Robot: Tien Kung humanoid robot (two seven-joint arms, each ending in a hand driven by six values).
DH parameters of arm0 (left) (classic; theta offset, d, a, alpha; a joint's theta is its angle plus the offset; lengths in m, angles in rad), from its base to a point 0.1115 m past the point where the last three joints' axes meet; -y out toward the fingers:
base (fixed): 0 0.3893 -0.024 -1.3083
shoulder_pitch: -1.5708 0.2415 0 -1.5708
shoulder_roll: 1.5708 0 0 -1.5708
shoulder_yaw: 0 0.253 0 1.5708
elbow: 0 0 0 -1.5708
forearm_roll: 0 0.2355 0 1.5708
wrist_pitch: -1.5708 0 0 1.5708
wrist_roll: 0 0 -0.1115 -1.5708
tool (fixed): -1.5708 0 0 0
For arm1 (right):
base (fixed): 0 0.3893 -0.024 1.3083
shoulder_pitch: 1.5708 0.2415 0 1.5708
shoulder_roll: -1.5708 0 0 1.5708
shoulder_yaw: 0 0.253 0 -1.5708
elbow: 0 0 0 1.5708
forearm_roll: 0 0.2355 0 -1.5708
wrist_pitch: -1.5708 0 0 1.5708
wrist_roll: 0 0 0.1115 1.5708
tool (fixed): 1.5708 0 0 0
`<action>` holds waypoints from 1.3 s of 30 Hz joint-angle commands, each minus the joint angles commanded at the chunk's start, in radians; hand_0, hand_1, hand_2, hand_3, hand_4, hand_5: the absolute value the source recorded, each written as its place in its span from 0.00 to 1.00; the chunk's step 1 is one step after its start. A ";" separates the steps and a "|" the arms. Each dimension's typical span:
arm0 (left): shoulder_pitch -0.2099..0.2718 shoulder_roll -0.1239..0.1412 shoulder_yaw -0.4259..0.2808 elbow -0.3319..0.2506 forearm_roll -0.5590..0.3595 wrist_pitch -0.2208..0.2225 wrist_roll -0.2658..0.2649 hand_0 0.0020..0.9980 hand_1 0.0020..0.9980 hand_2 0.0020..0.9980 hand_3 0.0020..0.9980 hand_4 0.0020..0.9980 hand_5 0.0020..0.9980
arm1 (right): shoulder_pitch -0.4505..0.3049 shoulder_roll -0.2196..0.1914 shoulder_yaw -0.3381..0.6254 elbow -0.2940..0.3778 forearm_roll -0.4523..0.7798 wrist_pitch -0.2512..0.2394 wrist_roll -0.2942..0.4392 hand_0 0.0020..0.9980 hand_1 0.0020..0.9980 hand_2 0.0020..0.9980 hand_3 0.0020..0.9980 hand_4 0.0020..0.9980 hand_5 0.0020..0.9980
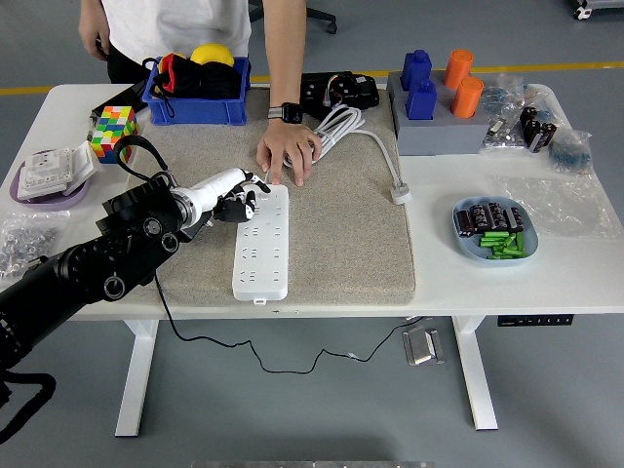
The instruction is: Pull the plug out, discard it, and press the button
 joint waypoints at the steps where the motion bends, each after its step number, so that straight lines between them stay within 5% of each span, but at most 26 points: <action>1: -0.002 0.000 0.005 0.004 -0.002 -0.001 0.002 0.02 0.00 0.10 0.78 0.00 0.00 | 0.000 0.000 0.000 0.000 0.000 0.000 0.000 0.77 0.73 0.72 0.71 0.89 0.66; 27: -0.062 -0.006 0.156 0.046 -0.042 -0.001 0.010 0.02 0.00 0.10 0.77 0.00 0.00 | -0.001 0.002 0.001 0.000 0.000 0.000 0.000 0.77 0.73 0.72 0.71 0.89 0.66; 35: -0.071 0.000 0.168 0.035 -0.039 -0.004 0.012 0.02 0.00 0.10 0.77 0.00 0.00 | -0.002 0.002 0.007 0.000 -0.002 -0.001 0.000 0.77 0.73 0.72 0.71 0.89 0.66; 39: -0.056 0.015 0.101 -0.011 -0.007 -0.001 0.004 0.02 0.00 0.10 0.77 0.00 0.00 | -0.003 0.003 0.011 0.000 -0.003 -0.001 0.000 0.77 0.73 0.72 0.71 0.89 0.66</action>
